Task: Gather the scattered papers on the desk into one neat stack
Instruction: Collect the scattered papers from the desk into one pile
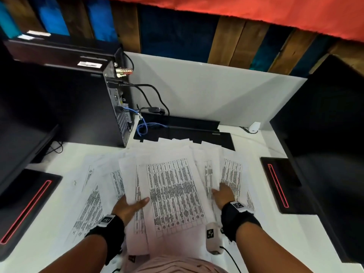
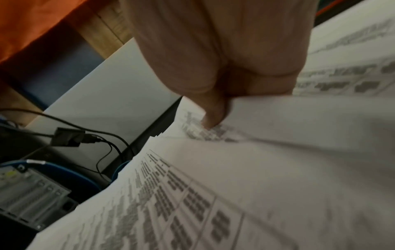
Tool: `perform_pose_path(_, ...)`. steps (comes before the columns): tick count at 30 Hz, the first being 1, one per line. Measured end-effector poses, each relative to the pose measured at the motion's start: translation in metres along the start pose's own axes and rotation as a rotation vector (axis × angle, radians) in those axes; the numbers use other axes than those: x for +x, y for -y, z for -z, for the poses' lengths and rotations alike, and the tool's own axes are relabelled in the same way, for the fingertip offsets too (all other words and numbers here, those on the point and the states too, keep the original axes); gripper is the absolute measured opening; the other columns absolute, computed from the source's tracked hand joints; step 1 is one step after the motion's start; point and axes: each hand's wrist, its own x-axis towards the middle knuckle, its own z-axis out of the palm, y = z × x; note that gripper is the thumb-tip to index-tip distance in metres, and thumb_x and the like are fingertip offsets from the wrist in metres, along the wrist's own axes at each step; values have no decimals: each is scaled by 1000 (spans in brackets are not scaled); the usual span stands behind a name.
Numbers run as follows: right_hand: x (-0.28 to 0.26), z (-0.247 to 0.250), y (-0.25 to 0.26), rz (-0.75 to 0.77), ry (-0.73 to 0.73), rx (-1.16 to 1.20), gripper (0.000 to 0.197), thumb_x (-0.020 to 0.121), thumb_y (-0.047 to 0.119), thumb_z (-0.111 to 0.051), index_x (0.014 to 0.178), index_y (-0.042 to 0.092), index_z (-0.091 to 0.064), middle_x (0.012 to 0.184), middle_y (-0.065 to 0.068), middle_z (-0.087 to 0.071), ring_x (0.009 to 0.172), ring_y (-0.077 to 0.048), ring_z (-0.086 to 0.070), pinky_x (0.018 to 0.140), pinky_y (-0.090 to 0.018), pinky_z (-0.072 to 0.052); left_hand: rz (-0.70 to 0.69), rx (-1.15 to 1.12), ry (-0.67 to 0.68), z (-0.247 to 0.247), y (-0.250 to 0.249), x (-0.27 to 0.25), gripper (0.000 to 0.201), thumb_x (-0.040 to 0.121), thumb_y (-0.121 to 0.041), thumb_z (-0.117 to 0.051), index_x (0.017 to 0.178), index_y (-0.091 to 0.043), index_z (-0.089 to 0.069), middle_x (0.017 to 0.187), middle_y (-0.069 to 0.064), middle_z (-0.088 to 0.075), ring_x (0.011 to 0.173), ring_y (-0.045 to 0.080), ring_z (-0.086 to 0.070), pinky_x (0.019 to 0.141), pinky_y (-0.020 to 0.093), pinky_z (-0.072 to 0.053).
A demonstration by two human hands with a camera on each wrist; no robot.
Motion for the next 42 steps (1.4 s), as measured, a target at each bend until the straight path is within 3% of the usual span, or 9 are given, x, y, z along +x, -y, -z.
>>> perform_pose_path(5,-6,-19,14,83,292,-113,36,98,21,-42,129,5,-50,135,-16,-54,122,-31,-52,105,-39,-43,19,-27,35,-3,-16,-16,73,81,-9,-73,141,5,-35,136,16,-51,135,33,-42,108,38,-33)
perform_pose_path(8,-3,-25,15,109,346,-78,25,93,17,-40,109,9,-57,114,-16,-63,104,-31,-61,89,-45,-54,9,-26,34,3,7,8,62,70,-8,-81,124,-4,-51,105,5,-61,122,30,-54,98,33,-37)
perform_pose_path(14,9,-17,9,18,-29,373,16,88,7,-57,81,20,-61,92,-14,-68,88,-29,-62,81,-40,-52,3,-91,58,4,13,15,69,67,-37,-84,123,-11,-53,112,3,-63,120,24,-53,102,37,-36)
perform_pose_path(17,9,-15,12,19,-32,323,24,86,1,-56,78,21,-66,86,-8,-67,83,-24,-61,81,-37,-52,27,-129,-4,2,9,16,101,75,-64,-63,152,-16,-18,155,6,-31,143,30,-29,112,45,-23)
perform_pose_path(22,12,-19,18,8,-109,226,27,91,17,-58,116,7,-61,112,-15,-67,104,-31,-63,90,-33,-49,-12,-80,-96,0,10,23,57,102,-32,-34,153,-13,-16,160,4,-18,148,23,-17,115,33,-15)
perform_pose_path(29,12,-22,30,5,-150,353,24,89,12,-63,110,3,-57,89,-3,-59,87,-24,-57,75,-26,-40,2,21,-102,-2,11,33,54,102,-22,-38,151,-7,-20,159,8,-19,146,25,-22,115,30,-19)
perform_pose_path(32,13,-12,32,-4,-183,365,24,84,9,-69,107,4,-66,91,-6,-62,96,-26,-62,82,-27,-46,1,101,-103,0,4,36,52,101,-21,-40,148,-3,-27,155,9,-28,124,27,-50,97,19,-42)
perform_pose_path(35,10,-9,36,19,-130,227,27,86,9,-66,112,4,-68,103,-11,-68,97,-23,-61,85,-22,-42,30,106,-76,1,0,36,52,101,-23,-41,148,-4,-30,154,10,-32,140,28,-34,103,31,-40)
perform_pose_path(42,-1,-23,41,149,-1,89,26,89,7,-52,68,15,-64,71,0,-63,79,-20,-57,54,-18,-37,128,-1,104,-17,-15,33,85,82,-79,-27,150,-29,-23,159,3,-23,146,28,-22,116,48,-16)
